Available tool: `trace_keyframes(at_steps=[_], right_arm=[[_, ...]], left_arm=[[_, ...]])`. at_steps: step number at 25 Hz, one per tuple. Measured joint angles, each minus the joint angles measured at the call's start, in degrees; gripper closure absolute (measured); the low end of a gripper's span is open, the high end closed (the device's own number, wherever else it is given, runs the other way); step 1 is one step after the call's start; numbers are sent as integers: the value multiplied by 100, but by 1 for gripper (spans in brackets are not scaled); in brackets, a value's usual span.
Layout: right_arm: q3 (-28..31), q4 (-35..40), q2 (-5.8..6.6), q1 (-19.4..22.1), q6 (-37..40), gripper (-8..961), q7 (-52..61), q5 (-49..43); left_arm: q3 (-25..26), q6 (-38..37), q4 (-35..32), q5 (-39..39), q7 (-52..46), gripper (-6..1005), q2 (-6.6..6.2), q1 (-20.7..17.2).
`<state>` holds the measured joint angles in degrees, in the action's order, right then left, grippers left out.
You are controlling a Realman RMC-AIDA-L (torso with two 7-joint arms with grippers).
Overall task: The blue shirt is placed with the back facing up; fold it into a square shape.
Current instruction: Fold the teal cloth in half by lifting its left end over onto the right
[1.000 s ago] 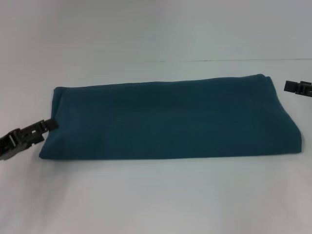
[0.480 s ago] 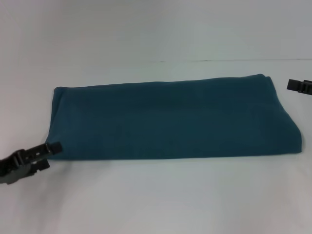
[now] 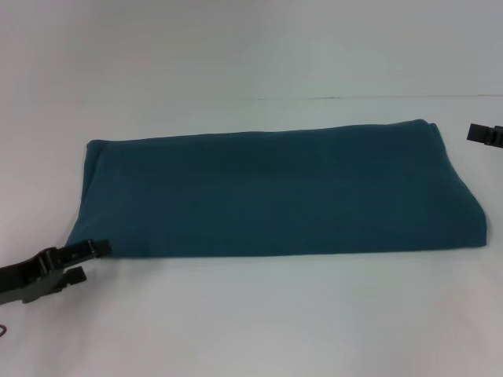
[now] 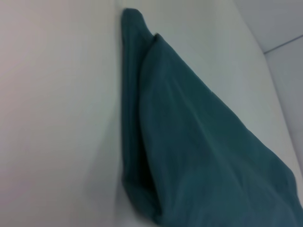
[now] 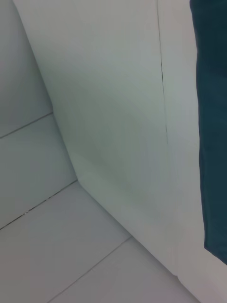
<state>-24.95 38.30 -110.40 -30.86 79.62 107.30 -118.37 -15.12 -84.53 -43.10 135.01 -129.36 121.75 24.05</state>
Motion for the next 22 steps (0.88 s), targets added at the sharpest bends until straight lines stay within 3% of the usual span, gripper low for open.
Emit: trace_keyframes(at_steps=[22], right_arm=[[8,99,1,-15,-67,116,92,33]], left_arm=[[-227,852,326,17,-25,90,-106,341]])
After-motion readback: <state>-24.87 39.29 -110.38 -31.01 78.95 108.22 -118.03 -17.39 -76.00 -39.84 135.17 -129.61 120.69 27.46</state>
